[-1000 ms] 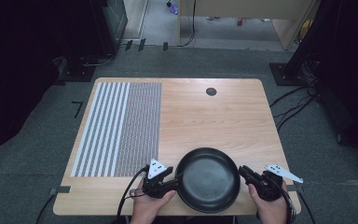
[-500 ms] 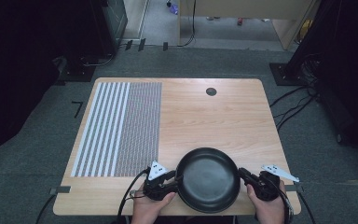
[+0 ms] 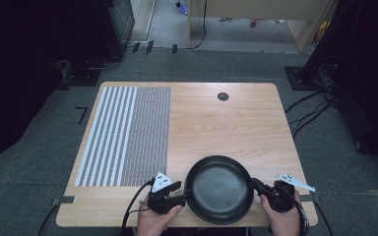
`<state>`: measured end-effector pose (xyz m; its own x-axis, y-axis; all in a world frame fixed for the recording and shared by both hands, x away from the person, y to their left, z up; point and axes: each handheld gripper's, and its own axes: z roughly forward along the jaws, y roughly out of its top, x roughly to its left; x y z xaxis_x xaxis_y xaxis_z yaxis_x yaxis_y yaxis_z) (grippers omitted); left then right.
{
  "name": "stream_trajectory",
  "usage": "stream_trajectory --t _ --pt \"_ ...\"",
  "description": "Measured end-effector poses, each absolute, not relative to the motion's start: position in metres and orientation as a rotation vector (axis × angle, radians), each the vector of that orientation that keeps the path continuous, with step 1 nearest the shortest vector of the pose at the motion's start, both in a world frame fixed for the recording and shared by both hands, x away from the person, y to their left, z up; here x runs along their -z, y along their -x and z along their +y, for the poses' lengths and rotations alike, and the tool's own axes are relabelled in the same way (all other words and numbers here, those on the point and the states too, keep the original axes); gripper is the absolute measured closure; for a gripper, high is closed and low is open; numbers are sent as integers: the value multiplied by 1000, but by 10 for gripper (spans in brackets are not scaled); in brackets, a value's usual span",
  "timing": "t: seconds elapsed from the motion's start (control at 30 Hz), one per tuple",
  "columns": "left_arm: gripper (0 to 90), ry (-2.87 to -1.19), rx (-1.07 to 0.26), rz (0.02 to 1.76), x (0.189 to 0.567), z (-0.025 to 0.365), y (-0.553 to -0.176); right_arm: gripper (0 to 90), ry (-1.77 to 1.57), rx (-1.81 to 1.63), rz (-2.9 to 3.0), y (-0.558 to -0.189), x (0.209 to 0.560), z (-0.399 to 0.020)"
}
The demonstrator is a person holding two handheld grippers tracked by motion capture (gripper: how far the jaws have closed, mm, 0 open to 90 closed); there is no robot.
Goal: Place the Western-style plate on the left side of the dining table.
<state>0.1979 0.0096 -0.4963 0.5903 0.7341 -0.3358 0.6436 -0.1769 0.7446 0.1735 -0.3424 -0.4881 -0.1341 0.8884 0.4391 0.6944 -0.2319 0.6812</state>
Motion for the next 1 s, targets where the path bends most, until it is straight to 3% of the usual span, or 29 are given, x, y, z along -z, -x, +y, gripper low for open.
stream_trajectory --t 0.17,0.57,1.0 --pt "513 -1864 -15 1099 501 11 -199 855 -1901 -1299 1785 -173 489 -342" --pt "625 -1870 0 1068 498 13 -201 861 -1933 -1354 1769 -174 492 -344" --pt "617 -1863 58 1066 499 17 -205 867 -1971 -1430 1738 -177 496 -344"
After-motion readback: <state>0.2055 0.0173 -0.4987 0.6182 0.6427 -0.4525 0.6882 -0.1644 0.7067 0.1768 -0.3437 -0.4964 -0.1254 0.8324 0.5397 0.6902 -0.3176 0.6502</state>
